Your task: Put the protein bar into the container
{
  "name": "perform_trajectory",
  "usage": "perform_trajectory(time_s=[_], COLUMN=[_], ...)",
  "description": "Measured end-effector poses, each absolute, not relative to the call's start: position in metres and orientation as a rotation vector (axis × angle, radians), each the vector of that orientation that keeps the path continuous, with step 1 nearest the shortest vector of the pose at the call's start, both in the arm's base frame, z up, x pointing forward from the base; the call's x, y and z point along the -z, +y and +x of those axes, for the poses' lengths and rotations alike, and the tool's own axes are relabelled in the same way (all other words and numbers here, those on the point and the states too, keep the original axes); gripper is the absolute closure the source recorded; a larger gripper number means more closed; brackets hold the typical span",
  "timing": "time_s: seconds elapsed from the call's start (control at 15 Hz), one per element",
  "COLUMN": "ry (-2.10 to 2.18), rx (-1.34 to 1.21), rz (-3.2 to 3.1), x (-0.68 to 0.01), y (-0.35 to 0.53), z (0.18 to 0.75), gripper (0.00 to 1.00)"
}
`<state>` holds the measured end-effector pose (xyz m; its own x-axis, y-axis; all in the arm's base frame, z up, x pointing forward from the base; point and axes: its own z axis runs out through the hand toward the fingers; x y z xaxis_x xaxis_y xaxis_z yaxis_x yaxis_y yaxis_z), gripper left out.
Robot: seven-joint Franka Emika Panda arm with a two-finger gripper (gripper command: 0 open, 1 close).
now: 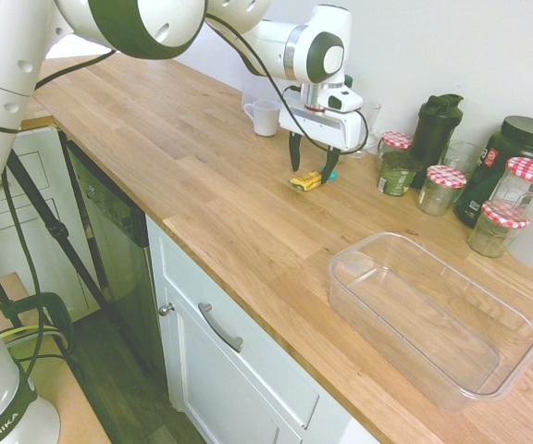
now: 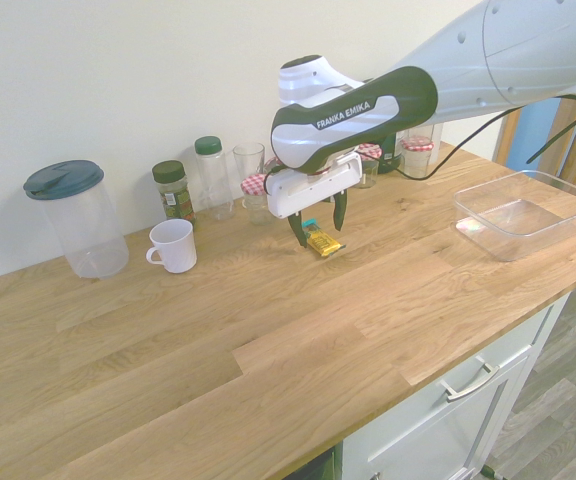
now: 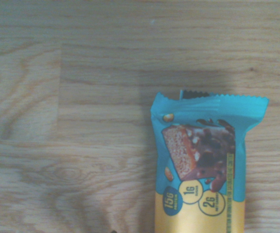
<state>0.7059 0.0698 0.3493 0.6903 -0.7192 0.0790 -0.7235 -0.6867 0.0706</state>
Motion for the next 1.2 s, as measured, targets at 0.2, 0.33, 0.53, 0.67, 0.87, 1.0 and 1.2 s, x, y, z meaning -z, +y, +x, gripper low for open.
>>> perform_trajectory(time_s=[0.2,0.33,0.53,0.67,0.87,1.0,1.2], ry=[-1.202,-1.202,-1.202,-1.197,-1.192,-1.194,-1.197], rx=[-0.049,-0.045,-0.045,-0.045,-0.044,-0.043,-0.043], rz=[2.797,2.799,2.801,2.803,2.805,2.804,2.801], x=[-0.3416,-0.3409,-0.3407,-0.3405,-0.3398,-0.3395,-0.3391], y=[0.0692,0.0691,0.0692,0.0719,0.0747,0.0740,0.0719], z=[0.7066,0.7066,0.7066,0.7063,0.7058,0.7057,0.7055], gripper=[1.00,1.00,1.00,1.00,1.00,1.00,1.00])
